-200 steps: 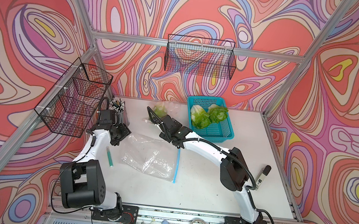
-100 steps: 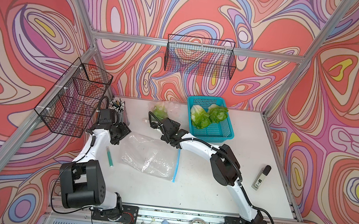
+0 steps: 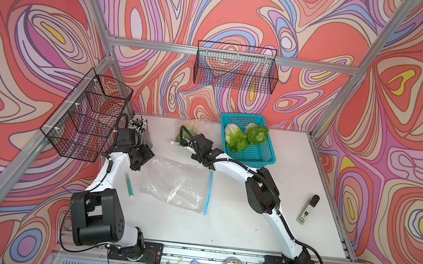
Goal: Open the zip-top bag and take out the chinese cabbages
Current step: Pick up the zipper food storage bag at the center of the board.
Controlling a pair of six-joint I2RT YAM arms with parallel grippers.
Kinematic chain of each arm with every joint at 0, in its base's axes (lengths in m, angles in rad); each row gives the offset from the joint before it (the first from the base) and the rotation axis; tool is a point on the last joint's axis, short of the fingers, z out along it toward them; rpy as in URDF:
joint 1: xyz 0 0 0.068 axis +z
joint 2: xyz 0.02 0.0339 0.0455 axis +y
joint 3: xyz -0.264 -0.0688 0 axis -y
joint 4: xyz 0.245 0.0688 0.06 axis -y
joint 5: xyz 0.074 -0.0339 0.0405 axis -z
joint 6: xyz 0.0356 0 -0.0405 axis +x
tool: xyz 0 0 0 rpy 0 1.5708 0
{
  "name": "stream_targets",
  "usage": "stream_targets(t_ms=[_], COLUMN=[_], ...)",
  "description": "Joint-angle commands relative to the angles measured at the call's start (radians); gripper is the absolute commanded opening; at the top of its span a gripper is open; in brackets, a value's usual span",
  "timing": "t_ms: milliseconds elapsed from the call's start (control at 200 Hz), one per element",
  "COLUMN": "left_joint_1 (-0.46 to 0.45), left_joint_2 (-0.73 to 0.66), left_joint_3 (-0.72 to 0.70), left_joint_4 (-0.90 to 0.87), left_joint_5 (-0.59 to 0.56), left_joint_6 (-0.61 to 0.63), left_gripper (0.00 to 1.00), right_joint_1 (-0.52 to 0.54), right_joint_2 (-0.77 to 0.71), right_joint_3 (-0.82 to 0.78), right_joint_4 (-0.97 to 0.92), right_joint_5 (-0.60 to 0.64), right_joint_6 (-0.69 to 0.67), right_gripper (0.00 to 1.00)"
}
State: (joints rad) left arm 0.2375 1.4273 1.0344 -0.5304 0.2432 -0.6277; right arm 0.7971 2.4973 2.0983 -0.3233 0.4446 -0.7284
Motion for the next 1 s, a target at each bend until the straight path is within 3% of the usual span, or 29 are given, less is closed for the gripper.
stream_targets(t_ms=[0, 105, 280, 426, 992], left_joint_1=[0.005, 0.006, 0.006, 0.005, 0.006], left_joint_2=[-0.021, -0.019, -0.015, -0.011, -0.039], left_joint_3=[0.019, 0.020, 0.021, 0.022, 0.021], left_joint_4=[0.001, 0.001, 0.001, 0.001, 0.031], left_joint_5=[0.004, 0.005, 0.005, 0.007, 0.048], left_joint_6=[0.014, 0.013, 0.013, 0.014, 0.038], left_gripper=[0.68, 0.67, 0.67, 0.67, 0.61], right_joint_1=[-0.008, -0.013, -0.016, -0.015, -0.020], right_joint_2=[0.035, 0.052, 0.044, 0.016, -0.189], right_joint_3=[0.036, 0.054, 0.046, 0.026, -0.026], right_joint_4=[0.031, 0.035, 0.053, 0.067, 0.025], right_joint_5=[-0.024, -0.023, -0.025, -0.025, -0.126], right_joint_6=[-0.040, -0.047, -0.048, -0.046, 0.074], right_gripper=[0.72, 0.60, 0.21, 0.00, 0.00])
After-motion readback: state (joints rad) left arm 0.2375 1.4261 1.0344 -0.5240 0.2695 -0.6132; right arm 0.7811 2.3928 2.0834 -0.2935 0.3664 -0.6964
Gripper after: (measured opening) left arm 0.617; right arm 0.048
